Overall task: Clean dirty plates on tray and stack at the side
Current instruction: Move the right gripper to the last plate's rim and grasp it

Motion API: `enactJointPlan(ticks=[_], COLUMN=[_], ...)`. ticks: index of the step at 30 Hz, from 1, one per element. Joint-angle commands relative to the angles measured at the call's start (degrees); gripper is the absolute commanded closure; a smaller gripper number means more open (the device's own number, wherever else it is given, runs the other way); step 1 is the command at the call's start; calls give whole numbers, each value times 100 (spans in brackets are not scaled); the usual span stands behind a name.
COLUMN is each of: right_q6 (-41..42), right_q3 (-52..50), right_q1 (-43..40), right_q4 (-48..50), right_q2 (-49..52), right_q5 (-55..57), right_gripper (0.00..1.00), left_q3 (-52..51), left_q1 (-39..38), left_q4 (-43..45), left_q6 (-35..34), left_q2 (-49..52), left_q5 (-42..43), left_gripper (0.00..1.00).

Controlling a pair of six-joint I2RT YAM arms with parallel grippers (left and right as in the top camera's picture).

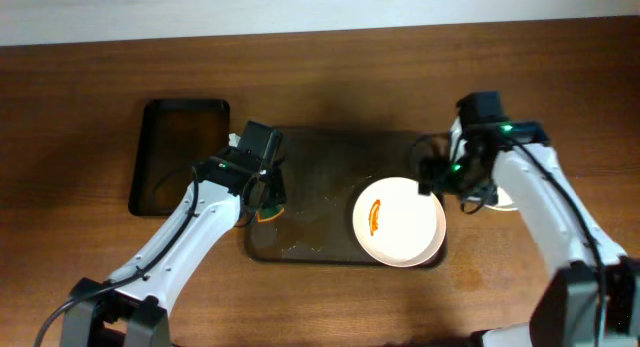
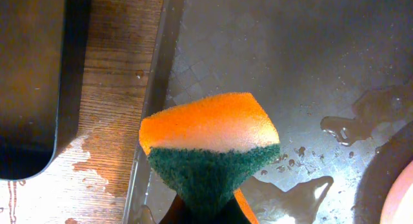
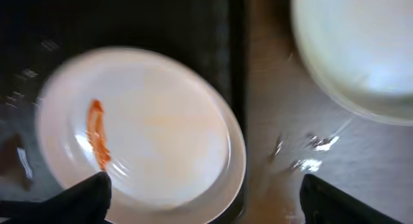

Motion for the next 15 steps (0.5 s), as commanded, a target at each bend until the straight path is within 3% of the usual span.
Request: enactJointPlan(ticks=[1,3,4,10,15], right_q6=[544,584,584,595,627], right_q3=[-68,-92,-146,-986,-1069], right_q1=[125,125,125,101,107], right_q4=[-55,-310,-341,404,605], right_q2=[299,424,448,459,459], right_q5=[155,157,153,304,240], right_gripper=[13,39,47,41,48], left_q3=[-39,-39,-39,-42,-55], left_q1=[28,28,28,28,28], left_q4=[11,11,11,9,9], left_q6=[-57,-57,-57,-57,-57], left_q2=[-24,-24,-24,-24,-24], left_q5=[13,13,13,13,13], left_gripper=[100,100,100,100,100])
